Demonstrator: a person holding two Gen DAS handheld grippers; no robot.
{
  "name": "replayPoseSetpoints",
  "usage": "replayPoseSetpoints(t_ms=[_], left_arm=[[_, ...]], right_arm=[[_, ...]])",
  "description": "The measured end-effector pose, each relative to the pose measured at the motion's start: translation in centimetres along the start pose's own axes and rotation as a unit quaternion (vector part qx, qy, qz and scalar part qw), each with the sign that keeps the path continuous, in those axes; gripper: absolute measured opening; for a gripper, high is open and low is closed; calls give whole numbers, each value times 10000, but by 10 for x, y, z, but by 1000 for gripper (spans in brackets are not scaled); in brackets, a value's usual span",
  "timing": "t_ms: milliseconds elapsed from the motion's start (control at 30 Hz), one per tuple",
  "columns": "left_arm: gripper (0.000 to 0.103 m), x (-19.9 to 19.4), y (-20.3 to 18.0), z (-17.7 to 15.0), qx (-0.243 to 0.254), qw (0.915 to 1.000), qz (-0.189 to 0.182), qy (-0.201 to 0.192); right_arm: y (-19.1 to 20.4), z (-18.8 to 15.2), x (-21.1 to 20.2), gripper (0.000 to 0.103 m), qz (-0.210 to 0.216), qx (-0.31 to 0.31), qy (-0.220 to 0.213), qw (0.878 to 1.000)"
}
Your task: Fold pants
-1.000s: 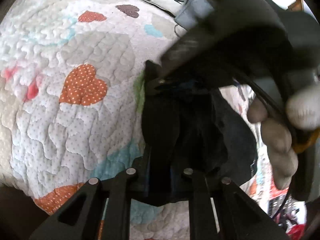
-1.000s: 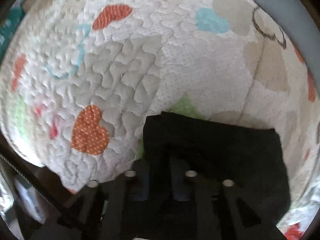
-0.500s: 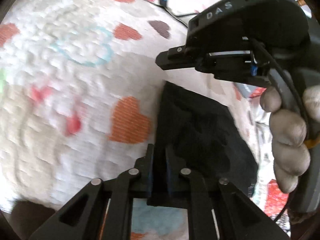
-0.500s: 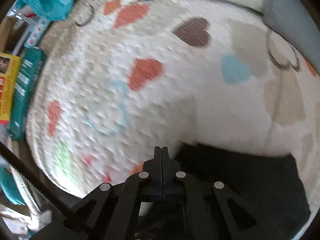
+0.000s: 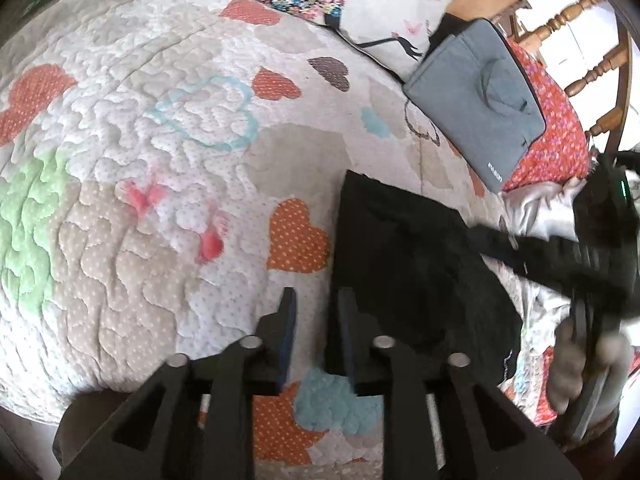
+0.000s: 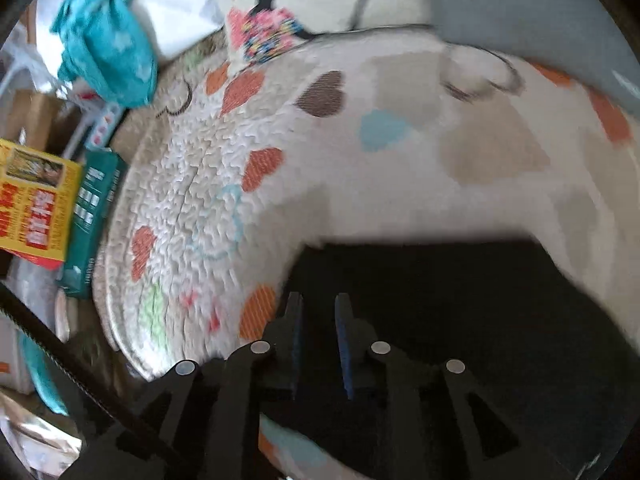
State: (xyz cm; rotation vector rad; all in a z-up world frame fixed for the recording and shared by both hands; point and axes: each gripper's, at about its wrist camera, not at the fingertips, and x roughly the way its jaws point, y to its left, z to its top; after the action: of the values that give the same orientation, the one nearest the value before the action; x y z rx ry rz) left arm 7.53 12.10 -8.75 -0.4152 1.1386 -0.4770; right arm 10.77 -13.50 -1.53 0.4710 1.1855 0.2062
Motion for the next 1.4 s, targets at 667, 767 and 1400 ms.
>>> replayPoseSetpoints(t_ms=[667, 767, 1400], left_arm=[[37, -13, -35, -30, 153, 9989, 441, 66], [40, -14, -36, -31, 177, 9986, 494, 74], [52, 52, -54, -14, 580, 9943, 813, 385]], right_arm=[[-11, -74, 13, 20, 358, -327, -714, 9963], [-6, -77, 13, 5, 342, -433, -607, 9966], [-62, -112, -2, 5, -126, 130, -321, 9993]])
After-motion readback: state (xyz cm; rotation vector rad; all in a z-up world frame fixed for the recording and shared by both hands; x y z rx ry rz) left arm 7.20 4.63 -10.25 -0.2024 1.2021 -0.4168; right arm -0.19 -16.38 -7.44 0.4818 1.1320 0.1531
